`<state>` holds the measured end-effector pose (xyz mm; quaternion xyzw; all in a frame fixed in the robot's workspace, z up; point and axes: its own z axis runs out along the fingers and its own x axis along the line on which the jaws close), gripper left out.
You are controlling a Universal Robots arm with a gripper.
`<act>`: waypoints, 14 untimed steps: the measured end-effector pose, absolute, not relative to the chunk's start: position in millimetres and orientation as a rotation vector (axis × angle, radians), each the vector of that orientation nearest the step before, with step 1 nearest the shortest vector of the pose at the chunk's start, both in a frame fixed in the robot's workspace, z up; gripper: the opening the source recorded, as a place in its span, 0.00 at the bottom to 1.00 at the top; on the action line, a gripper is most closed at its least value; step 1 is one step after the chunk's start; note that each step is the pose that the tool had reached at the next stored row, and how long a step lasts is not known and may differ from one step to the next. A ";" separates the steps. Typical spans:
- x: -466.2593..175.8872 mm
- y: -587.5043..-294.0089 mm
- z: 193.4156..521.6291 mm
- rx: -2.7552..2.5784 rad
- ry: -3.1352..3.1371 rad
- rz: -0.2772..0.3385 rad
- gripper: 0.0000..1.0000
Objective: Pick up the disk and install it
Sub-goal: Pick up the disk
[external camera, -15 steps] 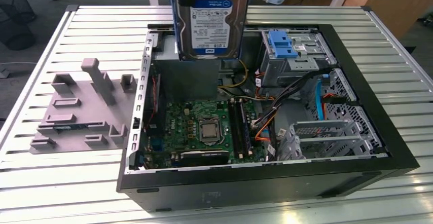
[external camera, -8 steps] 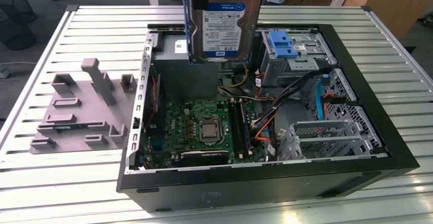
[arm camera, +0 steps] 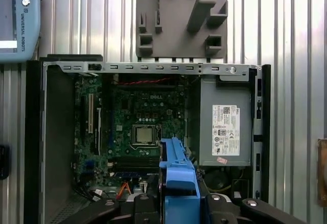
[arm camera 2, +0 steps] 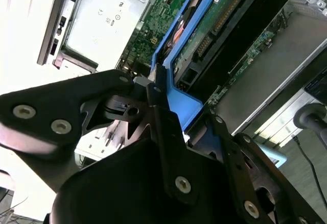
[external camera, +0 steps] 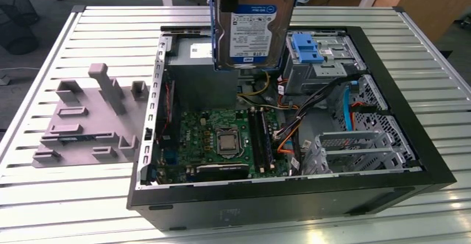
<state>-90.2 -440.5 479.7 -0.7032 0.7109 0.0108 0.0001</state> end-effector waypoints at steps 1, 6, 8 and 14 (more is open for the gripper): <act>-90.1 -441.8 479.4 -2.209 2.233 0.034 0.36; -90.2 -455.9 478.2 -2.207 2.235 0.034 0.36; -90.2 -460.6 477.8 -2.207 2.235 0.034 0.36; -83.7 -463.7 476.4 -2.207 2.237 0.032 0.36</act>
